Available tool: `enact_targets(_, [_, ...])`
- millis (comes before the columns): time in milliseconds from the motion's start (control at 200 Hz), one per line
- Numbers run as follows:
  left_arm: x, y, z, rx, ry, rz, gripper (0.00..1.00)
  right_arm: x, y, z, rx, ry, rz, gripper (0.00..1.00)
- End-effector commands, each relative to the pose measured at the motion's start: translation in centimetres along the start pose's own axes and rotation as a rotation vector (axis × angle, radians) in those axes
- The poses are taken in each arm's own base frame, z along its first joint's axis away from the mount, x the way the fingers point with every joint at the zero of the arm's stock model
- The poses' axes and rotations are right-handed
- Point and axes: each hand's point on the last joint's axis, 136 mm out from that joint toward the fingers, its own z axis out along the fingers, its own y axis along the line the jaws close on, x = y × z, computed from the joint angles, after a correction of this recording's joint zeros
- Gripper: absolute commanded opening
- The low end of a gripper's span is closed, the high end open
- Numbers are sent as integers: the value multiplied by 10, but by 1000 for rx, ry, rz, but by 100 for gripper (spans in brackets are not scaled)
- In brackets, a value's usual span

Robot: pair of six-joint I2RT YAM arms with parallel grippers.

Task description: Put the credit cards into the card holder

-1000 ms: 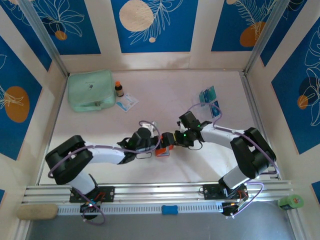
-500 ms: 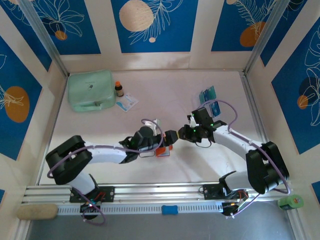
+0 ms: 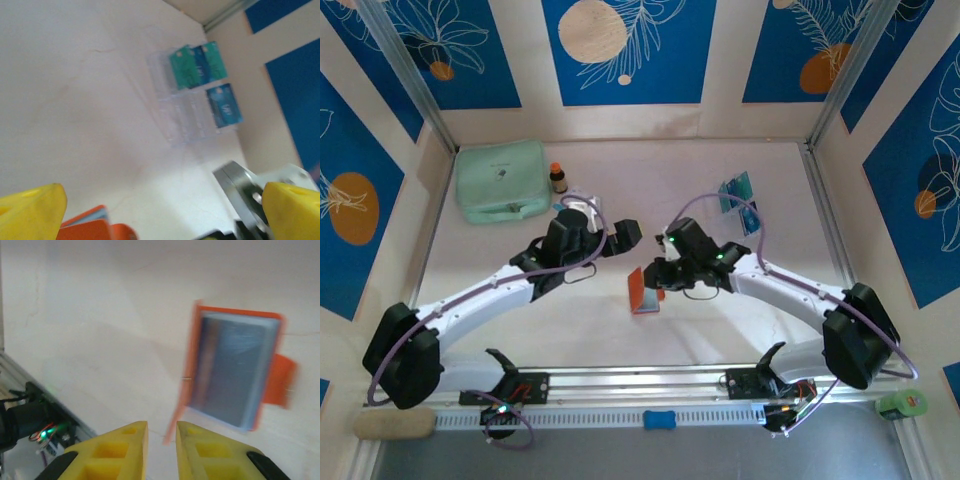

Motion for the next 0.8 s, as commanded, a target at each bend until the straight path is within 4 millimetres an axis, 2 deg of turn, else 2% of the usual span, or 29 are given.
enact_targets(0, [17,47,-10,-205,96,76,100,2,19,11,7,19,-27,22])
enact_targets(105, [25,65,-11,-276,125,111,100,5,21,25,26,43,-45,20])
enact_targets(290, [38,89,-10,-365,182,172,100,9,-7,37,104,57,-19,13])
enact_targets(565, [54,91,1,-346,260,213,100,25,-53,46,144,73,74,9])
enact_targets(795, [72,85,17,-317,324,261,100,37,-70,59,147,105,115,7])
